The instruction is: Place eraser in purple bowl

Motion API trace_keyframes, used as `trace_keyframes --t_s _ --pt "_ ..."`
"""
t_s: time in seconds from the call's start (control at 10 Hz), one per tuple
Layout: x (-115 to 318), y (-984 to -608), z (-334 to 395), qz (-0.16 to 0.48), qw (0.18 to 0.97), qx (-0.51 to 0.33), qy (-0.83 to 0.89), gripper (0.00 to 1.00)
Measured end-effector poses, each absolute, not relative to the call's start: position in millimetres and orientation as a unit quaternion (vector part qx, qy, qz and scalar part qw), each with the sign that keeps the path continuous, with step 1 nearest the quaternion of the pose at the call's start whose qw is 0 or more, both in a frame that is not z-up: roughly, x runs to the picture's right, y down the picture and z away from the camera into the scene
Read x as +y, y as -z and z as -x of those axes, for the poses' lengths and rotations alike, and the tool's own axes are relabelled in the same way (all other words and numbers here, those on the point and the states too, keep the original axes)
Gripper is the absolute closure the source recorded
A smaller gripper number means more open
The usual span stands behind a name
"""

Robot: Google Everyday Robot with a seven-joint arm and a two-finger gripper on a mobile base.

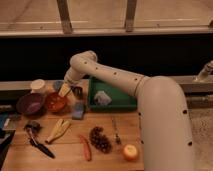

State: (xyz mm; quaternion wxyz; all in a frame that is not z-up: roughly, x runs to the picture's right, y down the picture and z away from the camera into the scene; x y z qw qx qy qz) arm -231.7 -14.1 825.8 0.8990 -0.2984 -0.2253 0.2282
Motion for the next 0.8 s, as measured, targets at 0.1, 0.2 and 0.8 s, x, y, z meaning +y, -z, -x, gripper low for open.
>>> trace_keyframes --t_s 0.1,0.2,0.8 --pt "-16.8 -827.2 239.4 0.299 0.901 -0.228 -0.218 1.00" --pt "-23.0 -829.1 254.1 0.299 0.902 -0.235 -0.206 1.00" --pt "-30.5 -825.9 356.6 0.318 0.896 -0.293 -0.103 1.00"
